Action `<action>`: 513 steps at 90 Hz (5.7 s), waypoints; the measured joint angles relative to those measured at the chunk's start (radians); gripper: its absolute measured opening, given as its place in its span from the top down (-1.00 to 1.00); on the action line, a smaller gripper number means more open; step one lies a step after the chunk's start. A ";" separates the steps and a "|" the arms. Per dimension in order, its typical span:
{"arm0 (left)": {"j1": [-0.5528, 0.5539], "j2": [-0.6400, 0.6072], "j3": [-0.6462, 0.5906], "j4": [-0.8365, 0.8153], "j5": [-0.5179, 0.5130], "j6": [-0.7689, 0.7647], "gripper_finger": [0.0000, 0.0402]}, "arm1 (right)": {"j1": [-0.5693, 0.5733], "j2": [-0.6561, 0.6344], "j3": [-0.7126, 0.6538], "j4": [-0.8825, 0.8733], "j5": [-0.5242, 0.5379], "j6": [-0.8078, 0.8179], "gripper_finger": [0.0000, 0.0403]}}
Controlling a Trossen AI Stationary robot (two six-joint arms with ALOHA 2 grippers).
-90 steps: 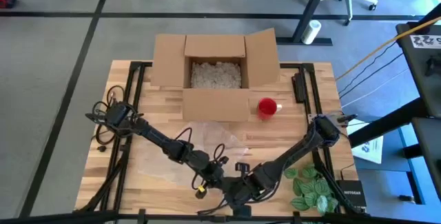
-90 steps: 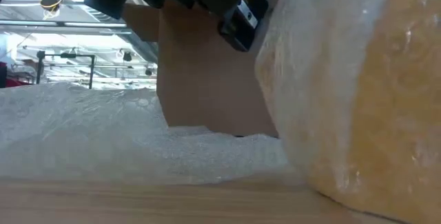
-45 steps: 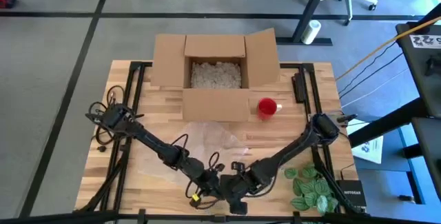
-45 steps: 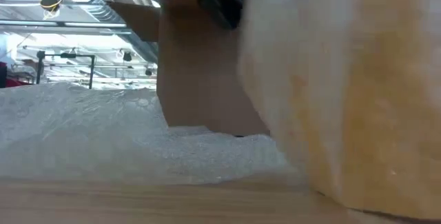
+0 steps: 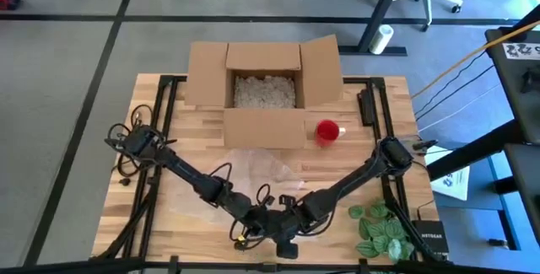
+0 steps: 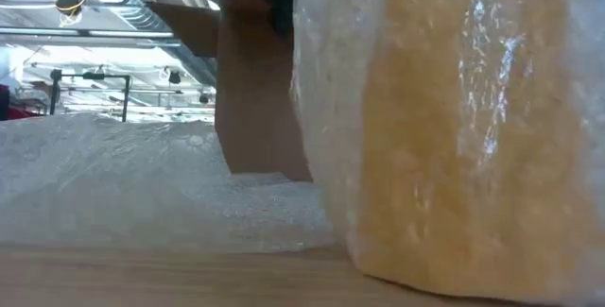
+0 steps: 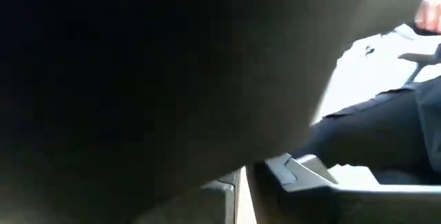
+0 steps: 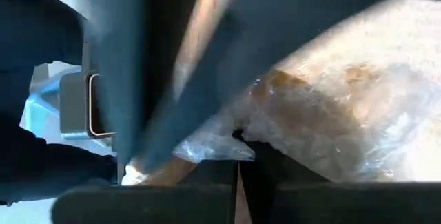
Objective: Wrap mug
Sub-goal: Wrap the yellow mug using the bubble wrap, then put the wrapped yellow mug into the box
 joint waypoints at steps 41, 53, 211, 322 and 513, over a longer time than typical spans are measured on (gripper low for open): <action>0.016 0.000 0.002 -0.036 -0.011 -0.010 1.00 | 0.018 -0.053 -0.002 -0.106 0.082 0.045 1.00; 0.014 0.002 -0.005 -0.048 -0.006 -0.013 1.00 | 0.025 -0.065 -0.001 -0.126 0.137 0.064 1.00; 0.093 -0.011 -0.003 -0.054 0.102 -0.086 1.00 | 0.370 -0.986 -1.221 0.545 0.550 0.502 1.00; 0.109 -0.037 -0.002 0.006 0.084 -0.087 1.00 | 0.125 -0.628 -0.827 0.596 0.173 0.121 1.00; -0.246 -0.562 -0.539 0.036 -0.556 -0.233 1.00 | -0.171 0.030 0.127 -0.235 -0.326 -0.413 0.50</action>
